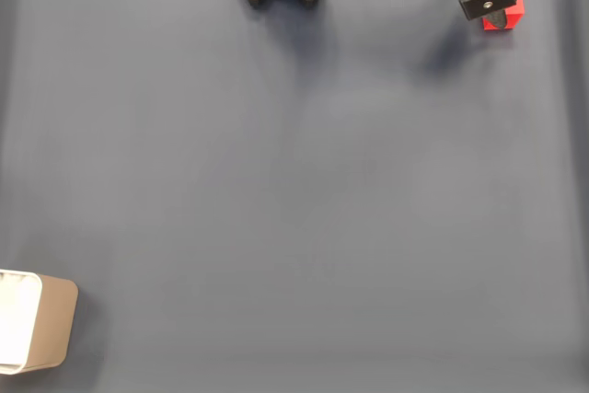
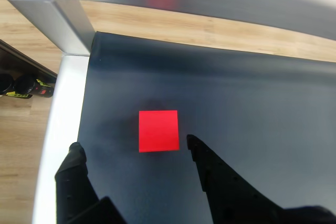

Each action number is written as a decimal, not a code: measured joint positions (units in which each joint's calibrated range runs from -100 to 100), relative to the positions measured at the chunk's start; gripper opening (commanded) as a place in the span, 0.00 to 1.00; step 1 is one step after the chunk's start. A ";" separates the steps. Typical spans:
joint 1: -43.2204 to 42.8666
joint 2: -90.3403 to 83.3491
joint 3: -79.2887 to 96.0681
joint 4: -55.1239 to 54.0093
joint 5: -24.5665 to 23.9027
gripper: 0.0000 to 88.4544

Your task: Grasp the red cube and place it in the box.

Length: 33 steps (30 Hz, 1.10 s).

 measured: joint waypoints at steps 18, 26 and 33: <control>0.59 4.69 -4.34 -0.80 -0.93 0.50; -0.74 5.12 -4.97 -0.80 -1.47 0.50; -1.56 6.08 -4.97 -0.80 -1.71 0.50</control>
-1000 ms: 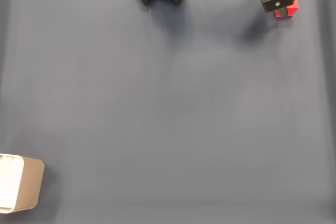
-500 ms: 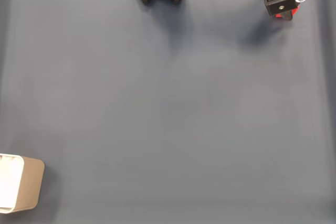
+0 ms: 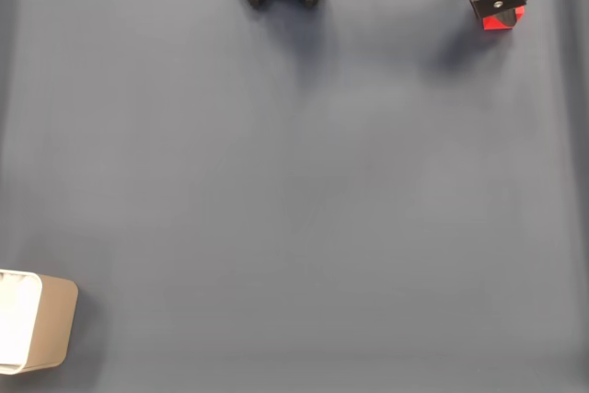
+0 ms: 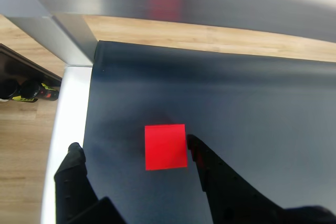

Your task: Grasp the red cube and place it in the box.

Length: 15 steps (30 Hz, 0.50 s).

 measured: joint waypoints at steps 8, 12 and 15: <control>-0.82 0.96 -1.54 0.00 -0.24 0.50; -0.82 1.48 -2.08 -0.16 -0.39 0.50; -0.82 1.56 -2.08 -0.16 -0.54 0.50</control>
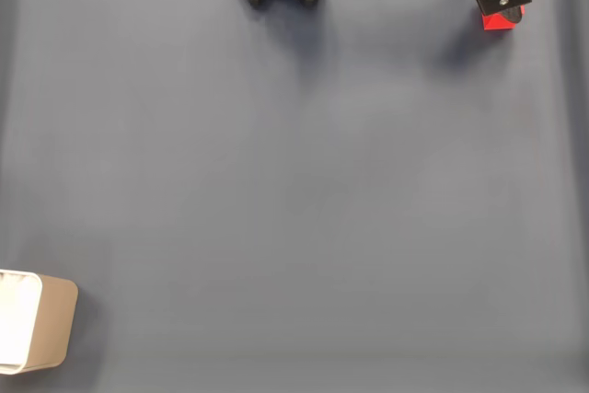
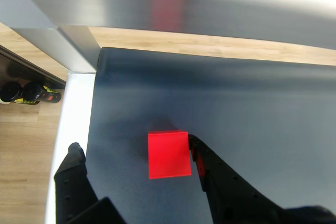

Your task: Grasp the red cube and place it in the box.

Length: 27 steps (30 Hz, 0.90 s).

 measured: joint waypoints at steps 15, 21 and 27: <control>-0.37 0.26 0.00 0.00 -0.39 0.50; -0.67 0.26 0.00 0.00 -0.63 0.50; -0.89 0.26 0.00 0.00 -0.98 0.49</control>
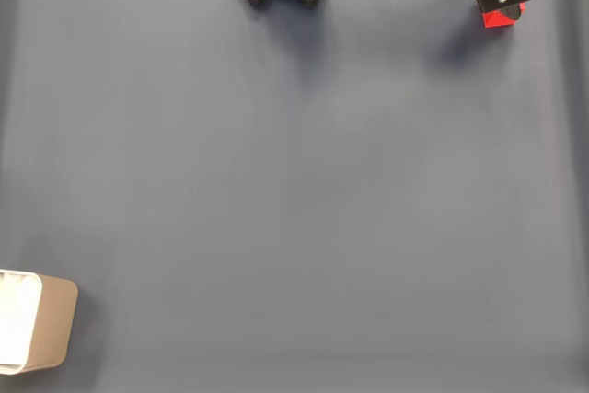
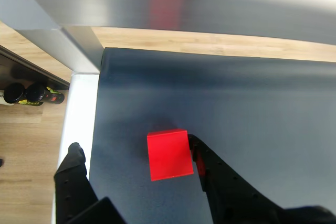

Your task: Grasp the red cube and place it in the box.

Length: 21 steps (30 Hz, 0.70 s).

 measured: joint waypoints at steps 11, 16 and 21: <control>0.00 0.00 0.00 0.00 -0.20 0.49; 0.00 -0.96 1.36 0.00 -0.20 0.49; 0.00 -0.96 1.81 0.00 -0.20 0.49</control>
